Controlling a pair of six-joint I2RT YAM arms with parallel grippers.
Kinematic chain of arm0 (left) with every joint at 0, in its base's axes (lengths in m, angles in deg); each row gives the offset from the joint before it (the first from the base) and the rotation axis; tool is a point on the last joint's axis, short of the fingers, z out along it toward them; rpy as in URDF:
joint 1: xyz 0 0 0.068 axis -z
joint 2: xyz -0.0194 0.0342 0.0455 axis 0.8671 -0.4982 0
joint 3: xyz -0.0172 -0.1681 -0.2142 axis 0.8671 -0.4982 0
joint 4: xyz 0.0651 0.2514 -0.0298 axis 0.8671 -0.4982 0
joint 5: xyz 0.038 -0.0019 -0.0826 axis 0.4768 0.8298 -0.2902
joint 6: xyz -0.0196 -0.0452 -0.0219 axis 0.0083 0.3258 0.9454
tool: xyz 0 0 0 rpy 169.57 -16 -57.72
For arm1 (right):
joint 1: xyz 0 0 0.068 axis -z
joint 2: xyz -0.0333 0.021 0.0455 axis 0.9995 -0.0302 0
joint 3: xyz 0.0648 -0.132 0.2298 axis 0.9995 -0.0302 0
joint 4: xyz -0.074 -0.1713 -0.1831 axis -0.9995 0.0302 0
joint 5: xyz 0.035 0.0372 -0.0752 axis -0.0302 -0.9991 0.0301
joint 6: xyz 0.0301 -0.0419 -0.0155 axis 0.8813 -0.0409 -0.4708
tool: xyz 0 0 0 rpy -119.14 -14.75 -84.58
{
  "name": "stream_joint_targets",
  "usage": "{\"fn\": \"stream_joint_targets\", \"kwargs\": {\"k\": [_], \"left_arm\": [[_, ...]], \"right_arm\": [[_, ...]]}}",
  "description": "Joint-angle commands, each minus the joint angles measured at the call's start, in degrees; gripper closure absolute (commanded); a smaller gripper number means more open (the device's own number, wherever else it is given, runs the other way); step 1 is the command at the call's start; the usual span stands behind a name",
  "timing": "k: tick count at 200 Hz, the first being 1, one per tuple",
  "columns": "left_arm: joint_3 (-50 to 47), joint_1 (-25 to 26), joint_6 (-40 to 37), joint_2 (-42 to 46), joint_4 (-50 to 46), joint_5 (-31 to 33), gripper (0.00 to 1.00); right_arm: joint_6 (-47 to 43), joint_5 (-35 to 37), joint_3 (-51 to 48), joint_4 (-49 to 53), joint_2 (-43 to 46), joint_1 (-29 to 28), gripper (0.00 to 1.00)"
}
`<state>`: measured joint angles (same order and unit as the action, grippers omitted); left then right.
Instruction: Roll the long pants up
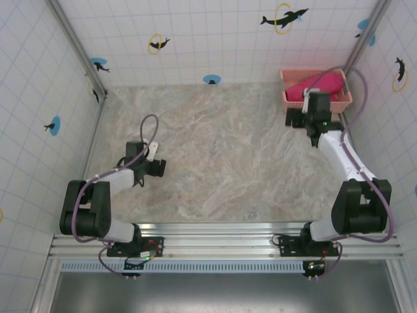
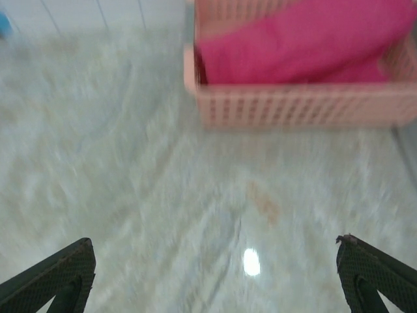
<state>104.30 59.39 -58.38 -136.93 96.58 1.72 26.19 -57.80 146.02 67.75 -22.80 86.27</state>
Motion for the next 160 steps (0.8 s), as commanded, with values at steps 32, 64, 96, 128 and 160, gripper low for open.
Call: {"fn": "stream_joint_targets", "kwargs": {"k": [32, 64, 96, 128, 160], "left_arm": [[0.7, 3.5, -6.2, -2.9, 23.4, 2.5, 0.03], [-7.0, 3.3, -6.1, -4.5, 39.6, 2.4, 0.03], [-6.6, 3.1, -5.9, -4.4, 37.7, 2.3, 0.02], [-6.6, 3.1, -5.8, -4.2, 37.4, 2.3, 0.03], [-6.5, 3.1, -5.8, -4.1, 37.0, 2.1, 0.03]], "right_arm": [[-4.2, 1.2, -17.1, -29.4, -1.1, 0.6, 0.02], [-7.2, 1.4, -21.0, -42.0, -1.0, -0.1, 0.02], [-11.8, 0.3, -23.1, -40.8, 2.0, -3.0, 0.02], [-10.8, 2.4, -28.9, -40.8, 7.9, -3.5, 0.02], [-11.0, 6.1, -34.9, -47.4, 5.7, -5.1, 0.02]]}}
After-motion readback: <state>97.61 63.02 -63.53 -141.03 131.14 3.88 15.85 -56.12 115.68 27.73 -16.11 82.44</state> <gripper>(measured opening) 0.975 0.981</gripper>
